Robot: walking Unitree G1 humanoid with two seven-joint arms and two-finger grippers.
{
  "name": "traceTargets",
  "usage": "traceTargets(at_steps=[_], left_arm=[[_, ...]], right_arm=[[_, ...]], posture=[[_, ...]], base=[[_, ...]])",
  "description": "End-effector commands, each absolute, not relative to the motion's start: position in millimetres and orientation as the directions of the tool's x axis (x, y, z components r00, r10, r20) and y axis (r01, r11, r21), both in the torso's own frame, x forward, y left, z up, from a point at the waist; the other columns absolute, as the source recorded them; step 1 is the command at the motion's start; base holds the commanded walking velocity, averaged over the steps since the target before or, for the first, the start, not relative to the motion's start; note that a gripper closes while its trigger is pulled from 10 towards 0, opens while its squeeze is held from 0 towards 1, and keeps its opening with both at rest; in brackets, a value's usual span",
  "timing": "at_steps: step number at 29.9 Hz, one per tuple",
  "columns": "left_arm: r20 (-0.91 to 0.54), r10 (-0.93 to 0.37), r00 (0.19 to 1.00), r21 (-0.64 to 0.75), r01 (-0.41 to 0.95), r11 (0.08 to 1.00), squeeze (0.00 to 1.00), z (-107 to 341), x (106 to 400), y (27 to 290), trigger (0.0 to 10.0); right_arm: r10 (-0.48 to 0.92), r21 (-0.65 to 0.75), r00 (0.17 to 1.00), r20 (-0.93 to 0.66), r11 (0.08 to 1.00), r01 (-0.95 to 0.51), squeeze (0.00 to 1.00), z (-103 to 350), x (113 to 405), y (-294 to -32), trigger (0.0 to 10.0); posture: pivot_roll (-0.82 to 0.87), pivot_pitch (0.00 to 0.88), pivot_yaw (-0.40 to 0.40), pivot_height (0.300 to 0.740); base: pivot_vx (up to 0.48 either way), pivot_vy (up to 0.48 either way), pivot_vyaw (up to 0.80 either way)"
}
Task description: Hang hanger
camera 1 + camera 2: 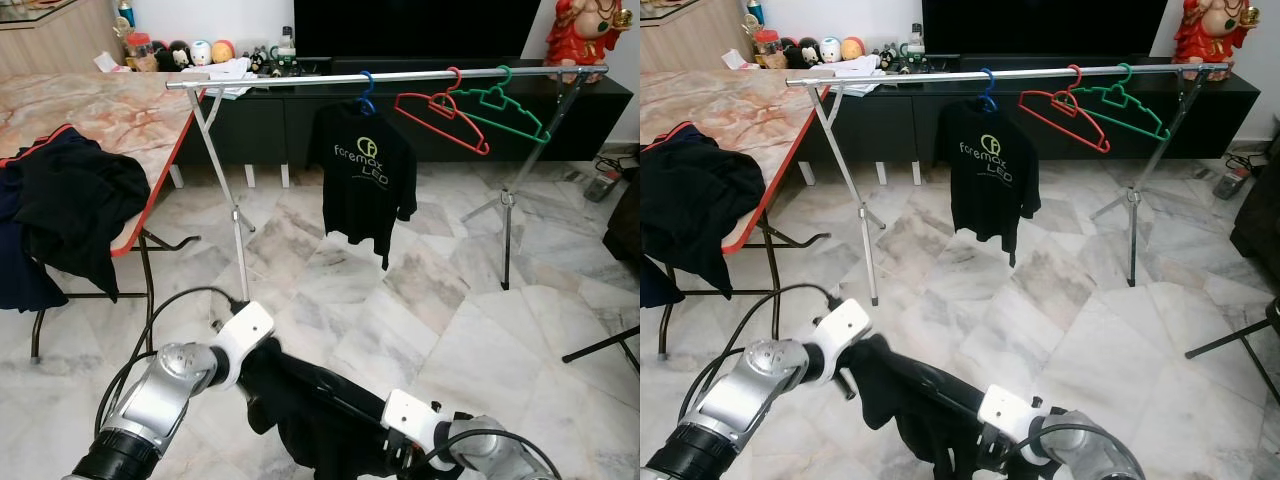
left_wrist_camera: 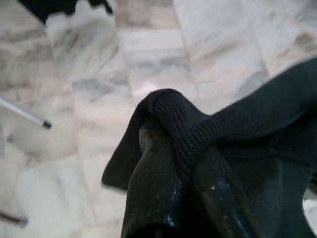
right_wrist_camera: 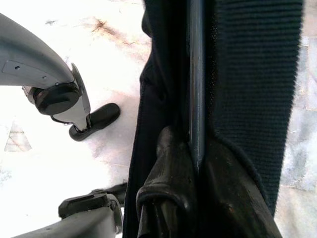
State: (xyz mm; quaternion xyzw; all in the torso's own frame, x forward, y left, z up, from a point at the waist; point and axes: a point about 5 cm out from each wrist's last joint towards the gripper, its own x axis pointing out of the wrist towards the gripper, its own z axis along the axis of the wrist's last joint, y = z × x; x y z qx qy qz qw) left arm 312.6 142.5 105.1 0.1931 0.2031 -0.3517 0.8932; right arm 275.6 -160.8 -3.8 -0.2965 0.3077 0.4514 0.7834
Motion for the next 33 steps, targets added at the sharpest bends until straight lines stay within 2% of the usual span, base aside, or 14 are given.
traceTargets(at_steps=[1,3,8,14,20,26,33], left_arm=[[-0.471,-0.571,0.672,0.188,0.709,0.68,0.0,114.5,313.9,141.6,0.0],[-0.46,-0.631,0.625,0.144,0.754,0.641,0.0,119.0,308.1,132.9,0.0],[-0.503,-0.669,0.548,0.1,0.805,0.584,0.0,110.9,297.3,127.7,0.0],[-0.56,-0.648,0.516,0.047,0.801,0.597,0.0,93.1,290.8,125.7,0.0],[-0.55,-0.604,0.577,0.061,0.748,0.661,0.0,87.9,297.9,123.6,0.0],[-0.549,-0.606,0.576,0.038,0.741,0.671,0.0,87.0,298.5,123.0,0.0],[-0.582,-0.59,0.559,0.025,0.738,0.675,0.0,77.9,295.4,125.6,0.0]], right_arm=[[0.505,-0.181,0.397,-0.766,0.423,-0.888,0.0,-6.2,274.5,-163.3,0.0],[0.505,-0.185,0.408,-0.76,0.433,-0.882,0.0,-6.1,275.8,-160.9,0.0],[0.509,-0.204,0.457,-0.73,0.476,-0.855,0.0,-2.4,281.3,-158.3,0.0],[0.532,-0.206,0.476,-0.701,0.488,-0.848,0.0,0.8,283.7,-156.0,0.0],[0.605,-0.13,0.39,-0.694,0.427,-0.895,0.0,1.3,279.0,-150.2,0.0],[0.643,-0.077,0.307,-0.702,0.36,-0.93,0.0,-0.2,272.2,-149.4,0.0],[0.661,-0.063,0.291,-0.692,0.346,-0.936,0.0,1.0,270.9,-150.3,0.0]], posture=[[-0.01,0.094,0.013,0.74],[-0.01,0.092,0.013,0.74],[-0.01,0.095,0.016,0.74],[-0.01,0.094,0.015,0.74],[-0.01,0.096,0.014,0.74],[-0.01,0.094,0.014,0.74],[-0.01,0.095,0.015,0.74]], base=[[0.0,0.0,0.0],[0.0,0.0,0.0],[0.0,0.0,0.0],[0.0,0.0,0.0],[0.0,0.0,0.0],[0.0,0.0,0.0],[0.0,0.0,0.0]])
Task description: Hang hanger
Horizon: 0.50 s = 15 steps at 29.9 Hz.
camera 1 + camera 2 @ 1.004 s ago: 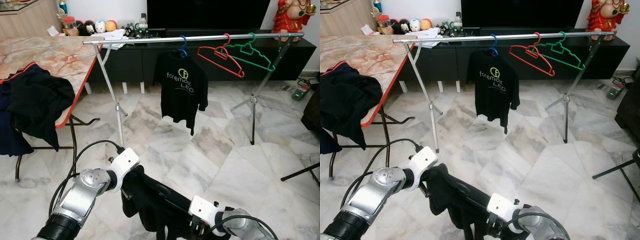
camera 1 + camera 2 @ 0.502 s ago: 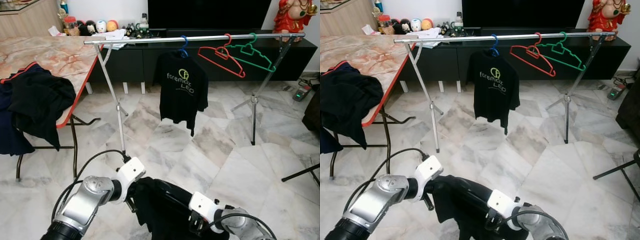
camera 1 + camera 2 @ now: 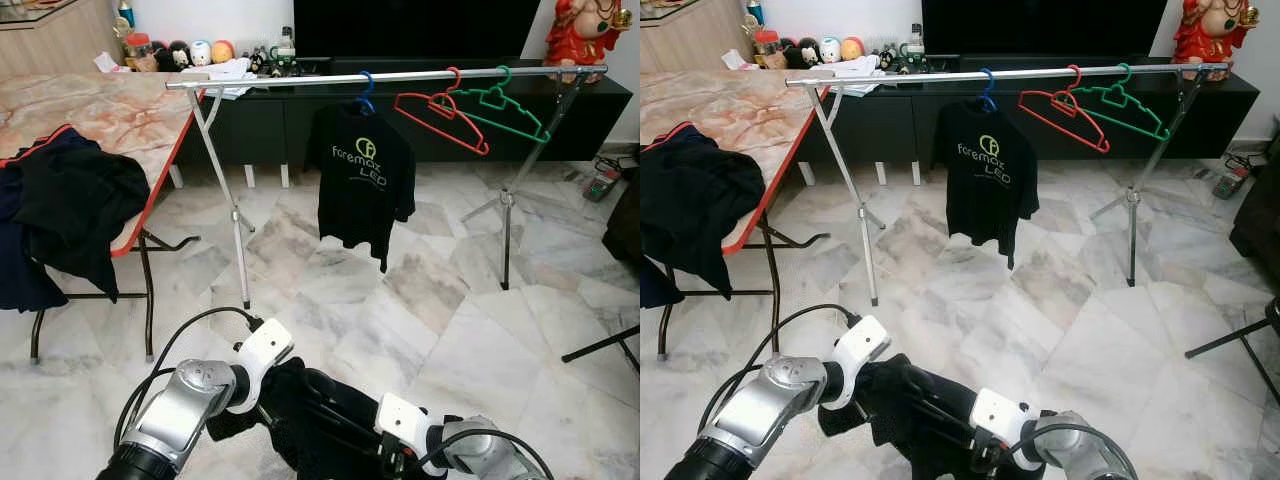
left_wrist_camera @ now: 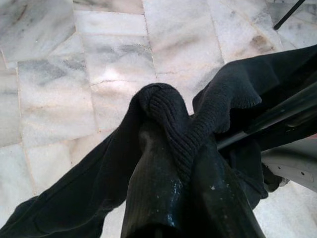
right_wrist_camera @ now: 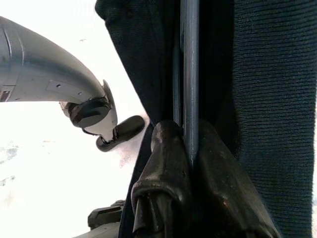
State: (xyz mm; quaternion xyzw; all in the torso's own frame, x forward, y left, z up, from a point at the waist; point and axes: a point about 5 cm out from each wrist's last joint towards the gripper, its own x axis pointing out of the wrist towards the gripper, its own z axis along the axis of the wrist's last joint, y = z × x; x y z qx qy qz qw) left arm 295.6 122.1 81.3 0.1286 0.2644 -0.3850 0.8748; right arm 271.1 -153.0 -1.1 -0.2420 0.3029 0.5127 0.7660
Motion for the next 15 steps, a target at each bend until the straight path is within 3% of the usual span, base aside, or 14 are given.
traceTargets(at_steps=[1,15], left_arm=[[-0.59,-0.586,0.555,0.024,0.737,0.675,0.0,76.1,294.8,126.5,0.0],[-0.485,-0.755,0.441,-0.123,0.82,0.558,0.0,92.2,279.9,108.0,0.0]], right_arm=[[0.662,-0.063,0.29,-0.691,0.345,-0.937,0.0,1.3,271.0,-150.4,0.0],[0.64,-0.111,0.329,-0.694,0.357,-0.928,0.0,3.4,275.0,-151.1,0.0]], posture=[[-0.01,0.095,0.015,0.74],[0.0,0.093,0.017,0.74]], base=[[0.0,0.0,0.0],[0.0,0.0,0.0]])
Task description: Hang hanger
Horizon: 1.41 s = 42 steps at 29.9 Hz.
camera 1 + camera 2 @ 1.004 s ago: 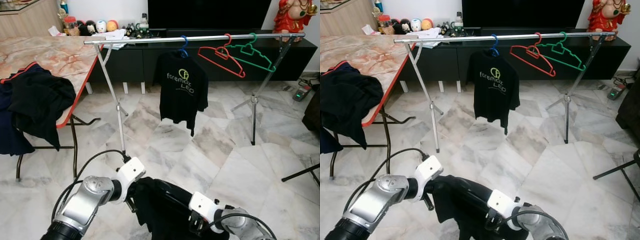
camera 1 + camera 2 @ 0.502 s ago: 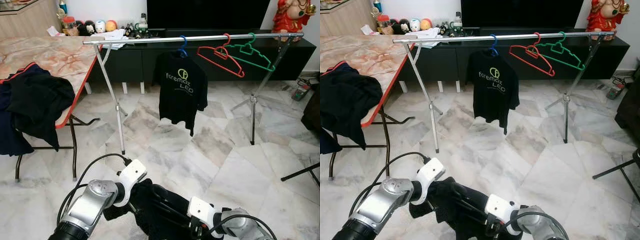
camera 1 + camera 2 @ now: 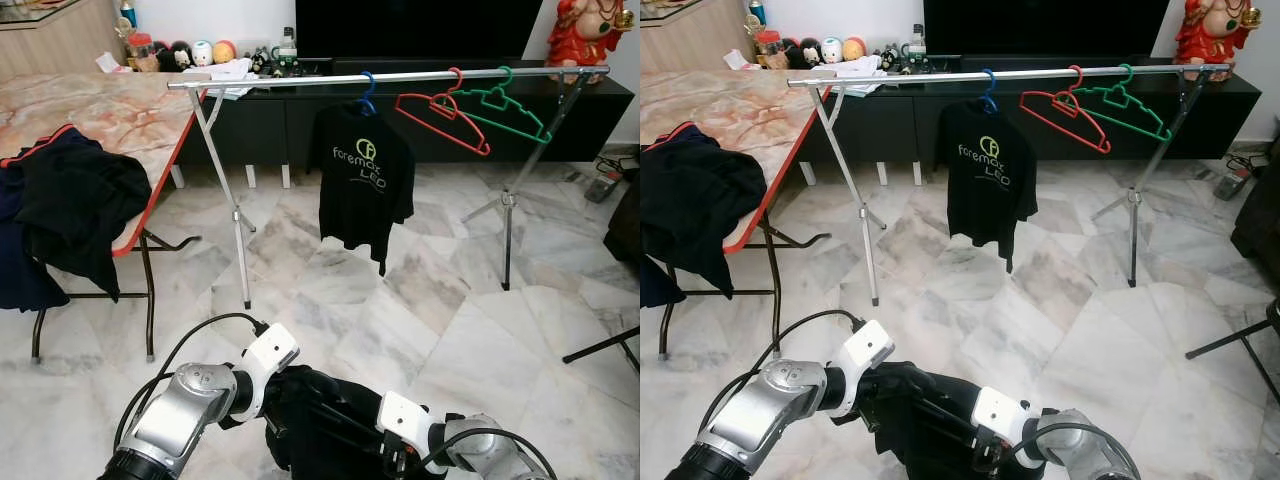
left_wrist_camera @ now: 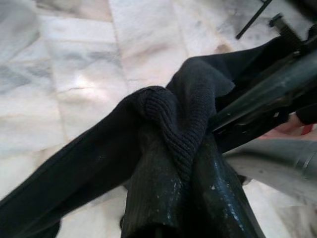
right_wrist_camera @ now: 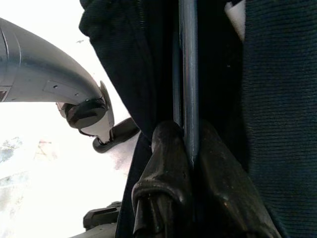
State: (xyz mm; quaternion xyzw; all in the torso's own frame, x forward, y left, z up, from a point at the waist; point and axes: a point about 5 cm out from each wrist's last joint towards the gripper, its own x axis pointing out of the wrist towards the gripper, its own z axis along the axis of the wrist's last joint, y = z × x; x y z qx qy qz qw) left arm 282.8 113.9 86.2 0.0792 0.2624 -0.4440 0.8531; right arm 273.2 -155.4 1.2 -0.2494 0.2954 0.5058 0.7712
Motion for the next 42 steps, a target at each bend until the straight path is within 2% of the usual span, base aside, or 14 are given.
traceTargets(at_steps=[1,9,10,11,13,14,15,21,29,32,35,38,42], left_arm=[[-0.478,-0.76,0.44,-0.134,0.819,0.558,0.0,92.9,279.7,107.5,0.0],[-0.492,-0.754,0.434,-0.136,0.817,0.56,0.0,89.1,276.3,106.2,0.0],[-0.5,-0.744,0.444,-0.122,0.814,0.568,0.0,88.5,277.0,106.9,4.0],[-0.505,-0.737,0.449,-0.103,0.816,0.569,0.0,88.4,277.3,108.3,10.0],[-0.501,-0.747,0.436,-0.097,0.83,0.549,0.0,90.1,276.1,108.9,10.0],[-0.495,-0.76,0.421,-0.088,0.846,0.526,0.86,92.5,274.4,108.8,10.0],[-0.487,-0.772,0.407,-0.087,0.858,0.507,1.0,94.7,272.6,108.2,10.0],[-0.473,-0.805,0.359,-0.1,0.886,0.454,1.0,99.2,266.2,106.4,10.0],[-0.441,-0.831,0.338,-0.084,0.907,0.413,1.0,108.0,263.2,106.6,10.0],[-0.418,-0.821,0.388,-0.047,0.893,0.447,1.0,111.6,268.2,110.5,10.0],[-0.403,-0.763,0.505,0.024,0.839,0.543,1.0,115.0,282.0,127.0,10.0],[-0.41,-0.749,0.521,0.065,0.835,0.546,1.0,116.7,283.2,138.5,10.0],[-0.42,-0.735,0.533,0.096,0.831,0.548,1.0,116.0,283.7,146.9,10.0]], right_arm=[[0.632,-0.122,0.343,-0.695,0.367,-0.922,0.0,3.2,276.0,-151.2,0.0],[0.634,-0.135,0.388,-0.669,0.41,-0.902,0.0,4.1,279.7,-146.2,0.0],[0.637,-0.132,0.39,-0.665,0.414,-0.901,0.0,4.5,280.1,-145.4,0.0],[0.637,-0.134,0.394,-0.662,0.416,-0.899,0.0,4.9,280.8,-144.9,0.0],[0.634,-0.14,0.398,-0.663,0.418,-0.898,0.0,5.2,281.4,-144.9,0.0],[0.63,-0.144,0.403,-0.664,0.421,-0.896,0.0,5.3,282.0,-144.9,0.0],[0.628,-0.147,0.408,-0.663,0.425,-0.893,0.0,5.7,282.7,-145.0,0.0],[0.617,-0.167,0.441,-0.652,0.45,-0.877,0.0,7.4,285.9,-144.6,0.0],[0.599,-0.204,0.501,-0.624,0.494,-0.845,0.0,12.2,293.2,-142.2,0.0],[0.606,-0.211,0.523,-0.599,0.511,-0.834,0.0,15.0,295.6,-140.7,0.0],[0.61,-0.212,0.505,-0.61,0.489,-0.846,0.0,15.2,295.3,-141.9,0.0],[0.637,-0.188,0.46,-0.619,0.448,-0.874,0.0,14.6,291.2,-145.9,0.0],[0.688,-0.119,0.356,-0.633,0.369,-0.922,0.0,12.3,282.0,-150.5,0.0]], posture=[[0.0,0.093,0.017,0.74],[0.0,0.091,0.021,0.74],[0.0,0.091,0.021,0.74],[0.0,0.092,0.02,0.74],[0.0,0.092,0.02,0.74],[0.0,0.093,0.021,0.74],[0.0,0.093,0.021,0.74],[0.0,0.094,0.021,0.74],[0.01,0.095,0.022,0.74],[0.01,0.095,0.022,0.74],[0.01,0.097,0.02,0.74],[0.01,0.098,0.019,0.74],[0.01,0.098,0.02,0.74]], base=[[0.0,0.0,0.0],[0.0,0.0,0.0],[0.0,0.0,0.0],[0.0,0.0,0.0],[0.0,0.0,0.0],[0.0,0.0,0.0],[0.0,0.0,0.0],[0.0,0.0,0.0],[0.0,0.0,0.0],[0.0,0.0,0.0],[0.0,0.0,0.0],[0.0,0.0,0.0],[0.0,0.0,0.0]])
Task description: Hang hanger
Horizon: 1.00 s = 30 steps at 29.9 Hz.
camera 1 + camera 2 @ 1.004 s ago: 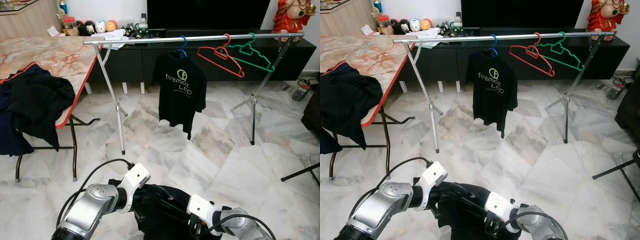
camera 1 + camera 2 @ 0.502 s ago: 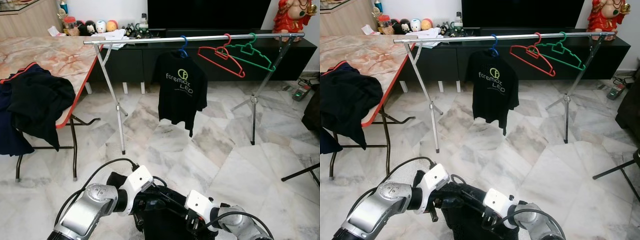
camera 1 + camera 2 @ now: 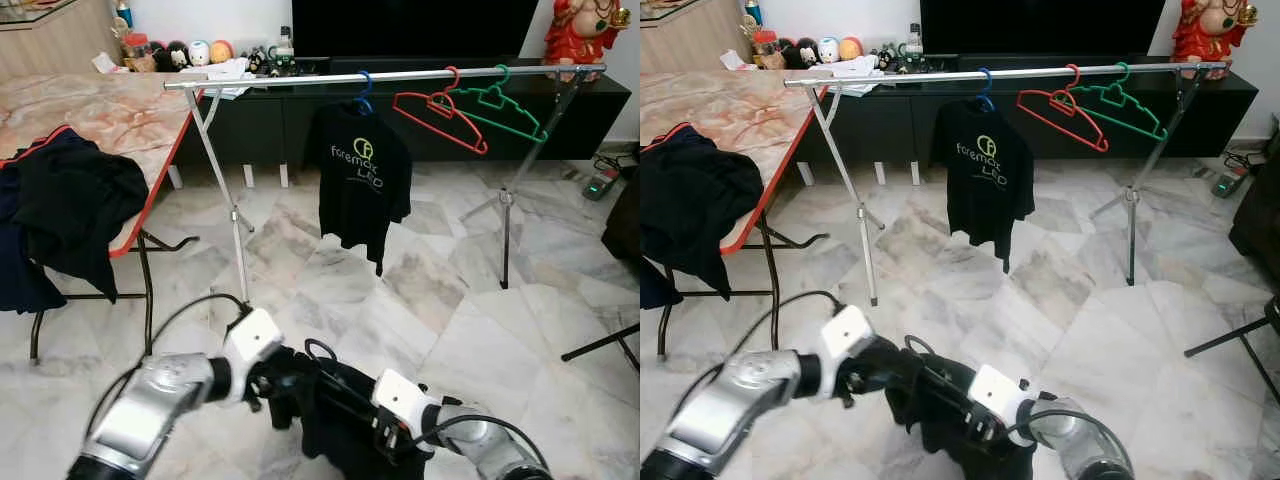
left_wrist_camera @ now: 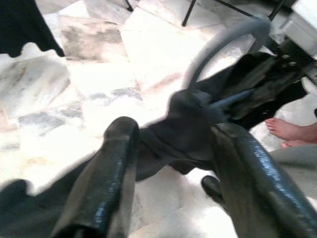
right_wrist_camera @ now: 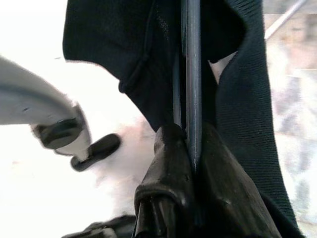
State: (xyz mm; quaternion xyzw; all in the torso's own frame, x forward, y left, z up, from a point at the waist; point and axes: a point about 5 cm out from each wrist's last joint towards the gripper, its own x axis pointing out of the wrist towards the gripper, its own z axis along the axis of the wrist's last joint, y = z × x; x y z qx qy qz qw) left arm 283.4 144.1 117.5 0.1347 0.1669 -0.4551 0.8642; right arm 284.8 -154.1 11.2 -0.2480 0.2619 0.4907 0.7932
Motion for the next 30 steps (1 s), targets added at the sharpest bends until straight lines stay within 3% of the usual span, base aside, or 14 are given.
traceTargets(at_steps=[1,4,15,21,22,23,30], left_arm=[[-0.433,-0.729,0.531,0.118,0.835,0.538,1.0,114.9,283.6,149.5,10.0],[-0.506,-0.717,0.479,0.152,0.868,0.472,1.0,106.4,278.3,154.9,10.0],[-0.587,-0.744,0.32,0.128,0.944,0.305,1.0,97.4,266.0,153.2,10.0],[-0.614,-0.721,0.32,0.179,0.947,0.267,1.0,93.0,267.6,149.6,10.0],[-0.616,-0.723,0.314,0.177,0.949,0.262,0.7,92.4,267.9,147.8,10.0],[-0.614,-0.733,0.292,0.159,0.956,0.247,0.0,92.2,267.0,144.3,10.0],[-0.614,-0.755,0.232,0.119,0.972,0.202,0.0,90.8,263.8,135.4,10.0]], right_arm=[[0.701,-0.093,0.317,-0.639,0.338,-0.937,0.0,11.9,278.5,-153.5,0.0],[0.711,-0.06,0.242,-0.66,0.271,-0.961,0.0,12.1,271.7,-163.4,0.0],[0.756,-0.021,0.164,-0.634,0.195,-0.981,0.0,20.5,269.3,-167.2,0.0],[0.769,-0.013,0.145,-0.622,0.175,-0.985,0.0,22.9,269.7,-164.4,0.0],[0.77,-0.015,0.143,-0.622,0.171,-0.985,0.0,23.2,269.8,-164.0,0.0],[0.771,-0.016,0.141,-0.622,0.168,-0.986,0.0,23.8,269.9,-163.5,0.0],[0.782,-0.03,0.145,-0.606,0.16,-0.987,0.0,27.9,272.3,-159.8,0.0]], posture=[[0.01,0.098,0.018,0.74],[0.0,0.097,0.015,0.74],[0.0,0.098,0.016,0.74],[0.0,0.098,0.018,0.74],[0.0,0.097,0.018,0.74],[-0.01,0.097,0.019,0.74],[-0.01,0.099,0.021,0.74]], base=[[0.0,0.0,0.0],[0.0,0.0,0.0],[0.0,0.0,0.0],[0.0,0.0,0.0],[0.0,0.0,0.0],[0.0,0.0,0.0],[0.0,0.0,0.0]])
